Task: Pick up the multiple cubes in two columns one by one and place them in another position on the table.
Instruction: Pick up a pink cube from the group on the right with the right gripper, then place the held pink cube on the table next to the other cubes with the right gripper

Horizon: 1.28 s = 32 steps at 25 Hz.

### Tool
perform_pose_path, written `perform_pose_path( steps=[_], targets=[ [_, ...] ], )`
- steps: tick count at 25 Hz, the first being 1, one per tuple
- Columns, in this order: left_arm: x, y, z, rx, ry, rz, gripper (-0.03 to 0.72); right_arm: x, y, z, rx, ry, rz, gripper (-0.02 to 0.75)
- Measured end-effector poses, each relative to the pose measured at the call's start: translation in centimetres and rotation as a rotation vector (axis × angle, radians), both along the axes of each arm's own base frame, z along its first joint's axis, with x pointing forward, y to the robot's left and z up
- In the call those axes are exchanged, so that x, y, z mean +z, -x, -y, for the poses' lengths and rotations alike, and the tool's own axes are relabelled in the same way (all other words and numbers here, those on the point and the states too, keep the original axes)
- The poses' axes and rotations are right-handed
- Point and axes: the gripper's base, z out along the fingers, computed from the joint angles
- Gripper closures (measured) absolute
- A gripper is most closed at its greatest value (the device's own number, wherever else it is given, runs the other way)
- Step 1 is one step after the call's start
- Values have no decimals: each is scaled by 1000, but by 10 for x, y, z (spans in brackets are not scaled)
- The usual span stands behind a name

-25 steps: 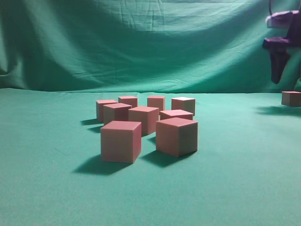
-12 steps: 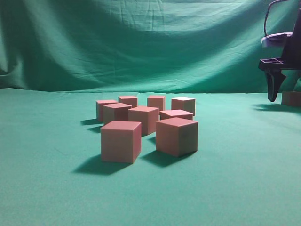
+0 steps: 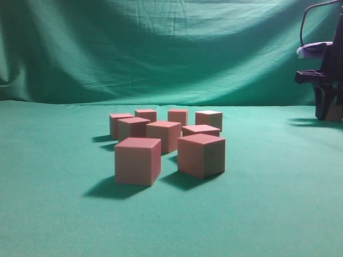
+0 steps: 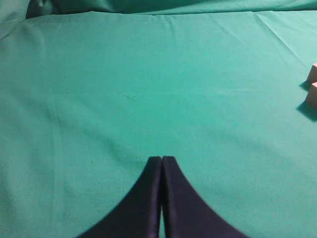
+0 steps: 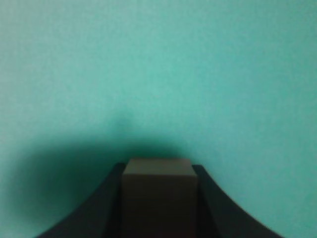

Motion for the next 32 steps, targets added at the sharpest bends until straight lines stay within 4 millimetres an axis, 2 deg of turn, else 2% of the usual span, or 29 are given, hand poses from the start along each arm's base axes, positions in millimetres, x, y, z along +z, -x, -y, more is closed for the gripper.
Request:
perform_pose_path(
  steps=[2,4,6,8,12,16,19,22,24,29,32],
  targets=[
    [0,0,0,0,0,0,688,4,1,-1,0,-8,-13,472],
    [0,0,0,0,0,0,688,22,1,-3,-4,-32,9,472],
    [0,0,0,0,0,0,688,51,3,-6,-5,-73,60,472],
    [0,0,0,0,0,0,688,93,10,-11,4,-123,128,472],
    [0,0,0,0,0,0,688,167,42,-33,65,-226,197,472],
    [0,0,0,0,0,0,688,218,77,-66,164,-243,252,472],
    [0,0,0,0,0,0,688,244,104,-93,233,-257,293,472],
    [0,0,0,0,0,0,688,253,133,-127,322,-278,281,472],
    [0,0,0,0,0,0,688,249,151,-153,393,-289,244,472],
    [0,0,0,0,0,0,688,210,201,-230,623,-266,75,472],
    [0,0,0,0,0,0,688,189,233,-268,760,-206,17,472]
  ],
)
